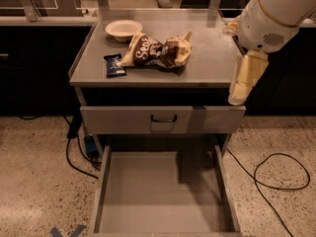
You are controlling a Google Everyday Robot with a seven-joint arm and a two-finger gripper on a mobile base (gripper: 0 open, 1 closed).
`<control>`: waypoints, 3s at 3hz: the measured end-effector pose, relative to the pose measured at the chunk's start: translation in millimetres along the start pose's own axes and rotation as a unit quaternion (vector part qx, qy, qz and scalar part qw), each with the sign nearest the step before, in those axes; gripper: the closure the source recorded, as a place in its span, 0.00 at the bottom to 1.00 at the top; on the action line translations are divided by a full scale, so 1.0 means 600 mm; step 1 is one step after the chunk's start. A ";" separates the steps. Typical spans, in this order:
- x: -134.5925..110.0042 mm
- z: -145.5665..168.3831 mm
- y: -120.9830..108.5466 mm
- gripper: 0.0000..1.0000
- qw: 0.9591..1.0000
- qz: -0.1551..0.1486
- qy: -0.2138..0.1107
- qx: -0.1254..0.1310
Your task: Place brown chip bag into middle drawer
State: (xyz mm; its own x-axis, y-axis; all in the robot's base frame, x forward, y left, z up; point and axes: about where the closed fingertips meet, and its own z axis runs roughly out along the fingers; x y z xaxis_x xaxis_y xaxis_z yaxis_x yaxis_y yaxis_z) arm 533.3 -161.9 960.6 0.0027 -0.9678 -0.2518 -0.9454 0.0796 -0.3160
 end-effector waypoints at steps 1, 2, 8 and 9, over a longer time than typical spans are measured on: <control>-0.025 0.037 -0.040 0.00 1.000 -0.028 -0.003 -0.004; -0.032 0.042 -0.043 0.00 0.999 -0.032 -0.003 -0.004; -0.146 0.291 -0.273 0.00 0.989 -0.135 -0.053 -0.043; -0.146 0.291 -0.274 0.00 0.989 -0.135 -0.053 -0.042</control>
Offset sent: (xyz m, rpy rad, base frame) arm 0.0246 0.0137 -0.0073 -0.0118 -0.0055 0.0449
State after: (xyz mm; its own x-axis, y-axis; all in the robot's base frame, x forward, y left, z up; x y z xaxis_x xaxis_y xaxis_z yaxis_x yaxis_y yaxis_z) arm 745.2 -48.4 875.2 0.2884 -0.9200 -0.2654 -0.9292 -0.2019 -0.3096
